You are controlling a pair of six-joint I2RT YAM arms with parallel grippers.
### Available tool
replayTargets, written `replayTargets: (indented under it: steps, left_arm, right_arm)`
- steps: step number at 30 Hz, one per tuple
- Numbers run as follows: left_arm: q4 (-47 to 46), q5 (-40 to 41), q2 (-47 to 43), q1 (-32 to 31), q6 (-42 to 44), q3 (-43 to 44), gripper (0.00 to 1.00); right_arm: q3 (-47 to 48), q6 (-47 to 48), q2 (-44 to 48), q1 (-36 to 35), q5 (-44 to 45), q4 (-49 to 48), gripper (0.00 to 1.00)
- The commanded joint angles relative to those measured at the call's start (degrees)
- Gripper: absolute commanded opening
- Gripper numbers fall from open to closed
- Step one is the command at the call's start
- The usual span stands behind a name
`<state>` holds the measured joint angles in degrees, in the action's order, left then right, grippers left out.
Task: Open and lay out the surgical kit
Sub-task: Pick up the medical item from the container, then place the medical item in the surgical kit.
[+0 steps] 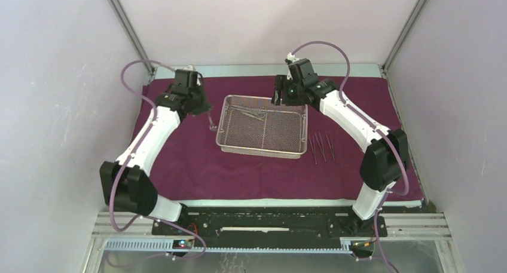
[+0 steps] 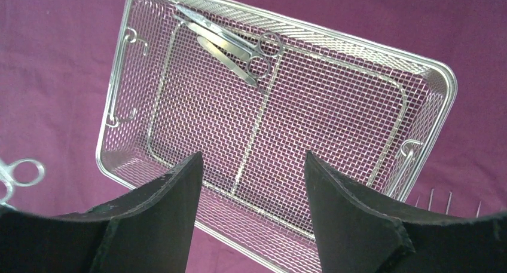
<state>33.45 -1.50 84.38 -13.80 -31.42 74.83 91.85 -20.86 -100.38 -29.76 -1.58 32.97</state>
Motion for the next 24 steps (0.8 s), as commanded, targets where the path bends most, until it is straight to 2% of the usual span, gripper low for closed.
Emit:
replayTargets:
  steps: [1,4,11,16,24]
  left_arm:
    - [17.70,25.50,-2.83,0.33,5.77,1.18,0.00]
    - [20.47,35.52,-0.19,0.86,5.62,0.53,0.00]
    - [22.08,48.71,11.55,2.64,5.19,3.11,0.00]
    - [22.56,53.09,20.74,2.90,4.61,7.26,0.00]
    - [19.81,56.83,27.60,2.91,5.38,9.33,0.00]
  right_arm:
    - [-1.67,-1.36,3.43,-0.30,-0.92,-3.22,0.72]
    - [-2.13,-1.16,3.91,-0.19,-0.89,-3.17,0.72]
    - [-4.56,-1.02,6.25,0.38,-0.44,-4.14,0.72]
    - [-4.86,-0.95,7.55,0.98,-0.52,-4.35,0.72]
    - [-6.02,-1.20,9.18,1.02,-1.56,-5.29,0.73]
